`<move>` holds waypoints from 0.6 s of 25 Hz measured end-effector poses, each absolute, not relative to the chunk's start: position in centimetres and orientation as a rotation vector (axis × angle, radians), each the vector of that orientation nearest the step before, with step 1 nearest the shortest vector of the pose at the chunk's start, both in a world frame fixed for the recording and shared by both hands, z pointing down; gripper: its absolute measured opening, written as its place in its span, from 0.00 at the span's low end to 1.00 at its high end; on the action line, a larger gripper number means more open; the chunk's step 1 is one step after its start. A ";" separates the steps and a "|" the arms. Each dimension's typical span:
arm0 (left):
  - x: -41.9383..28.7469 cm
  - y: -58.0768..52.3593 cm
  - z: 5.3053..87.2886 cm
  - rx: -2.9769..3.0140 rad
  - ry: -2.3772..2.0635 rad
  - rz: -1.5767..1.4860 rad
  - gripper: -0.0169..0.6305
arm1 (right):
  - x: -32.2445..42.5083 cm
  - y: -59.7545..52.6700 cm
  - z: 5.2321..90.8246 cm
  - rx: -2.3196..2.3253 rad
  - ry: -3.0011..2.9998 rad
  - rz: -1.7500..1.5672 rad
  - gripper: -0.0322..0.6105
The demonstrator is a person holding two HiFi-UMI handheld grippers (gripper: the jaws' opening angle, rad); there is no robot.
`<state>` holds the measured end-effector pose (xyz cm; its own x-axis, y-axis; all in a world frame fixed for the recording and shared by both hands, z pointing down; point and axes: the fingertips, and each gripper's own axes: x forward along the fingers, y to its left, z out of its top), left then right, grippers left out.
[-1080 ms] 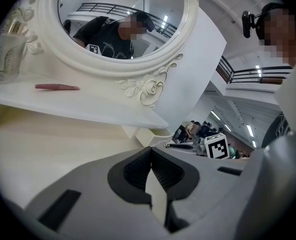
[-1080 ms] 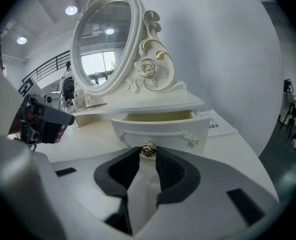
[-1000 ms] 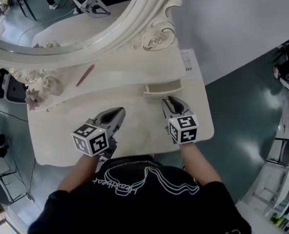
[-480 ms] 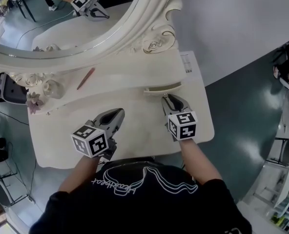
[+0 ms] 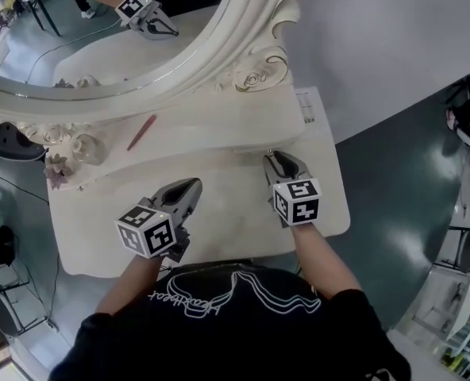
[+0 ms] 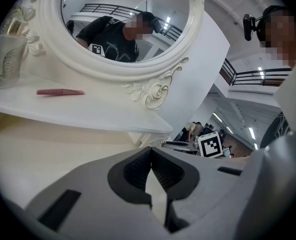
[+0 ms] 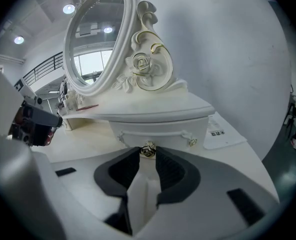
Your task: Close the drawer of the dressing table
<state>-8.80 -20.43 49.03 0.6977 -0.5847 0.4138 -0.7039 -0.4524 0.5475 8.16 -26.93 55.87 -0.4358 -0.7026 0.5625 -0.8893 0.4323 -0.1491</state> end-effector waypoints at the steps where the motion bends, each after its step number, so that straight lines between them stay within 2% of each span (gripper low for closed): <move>1: -8.8 -20.5 49.0 2.187 -0.980 0.216 0.03 | 8.1 -27.1 55.8 1.349 -2.272 0.606 0.21; 15: -9.7 -20.9 49.2 2.173 -1.000 0.211 0.03 | 7.7 -28.8 55.9 1.358 -2.279 0.615 0.21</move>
